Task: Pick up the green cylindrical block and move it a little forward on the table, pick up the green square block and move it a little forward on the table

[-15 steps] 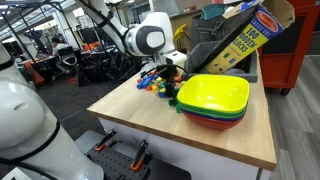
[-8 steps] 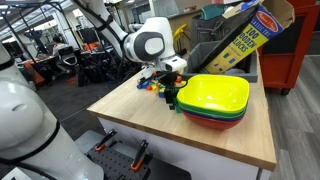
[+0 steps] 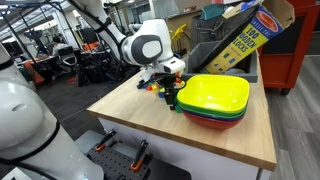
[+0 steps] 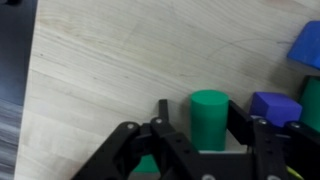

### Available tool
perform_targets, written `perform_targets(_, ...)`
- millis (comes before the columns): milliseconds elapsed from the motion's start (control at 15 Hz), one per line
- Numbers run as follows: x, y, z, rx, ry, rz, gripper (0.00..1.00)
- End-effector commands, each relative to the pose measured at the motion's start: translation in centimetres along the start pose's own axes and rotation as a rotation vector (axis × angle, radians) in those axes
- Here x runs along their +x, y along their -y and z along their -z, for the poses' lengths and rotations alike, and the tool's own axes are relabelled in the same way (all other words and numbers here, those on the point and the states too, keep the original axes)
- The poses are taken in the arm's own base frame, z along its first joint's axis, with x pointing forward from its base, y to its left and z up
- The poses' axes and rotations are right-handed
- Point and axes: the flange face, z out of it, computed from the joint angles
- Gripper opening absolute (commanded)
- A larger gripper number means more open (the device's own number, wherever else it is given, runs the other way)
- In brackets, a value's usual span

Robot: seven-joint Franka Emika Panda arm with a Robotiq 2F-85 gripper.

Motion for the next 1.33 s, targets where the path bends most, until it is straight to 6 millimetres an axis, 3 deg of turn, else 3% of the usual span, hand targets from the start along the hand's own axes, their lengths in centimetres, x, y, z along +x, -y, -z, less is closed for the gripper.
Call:
perform_targets(0, -0.4, -0.5, 0.4, 0.024, -0.012, 0.006, 0.28)
perform_targets(200, -0.8, 0.0, 1.0, 0.031, -0.02, 0.036, 0.08)
perform_targets(467, -1.9, 1.0, 2.7, 0.021, -0.054, 0.145, 0.08)
perform_targets(1000, -3.5, 4.4, 12.1, 0.101, -0.19, 0.384, 0.08)
perform_targets(1267, -4.4, 7.1, 14.3, 0.151, -0.228, 0.492, 0.08)
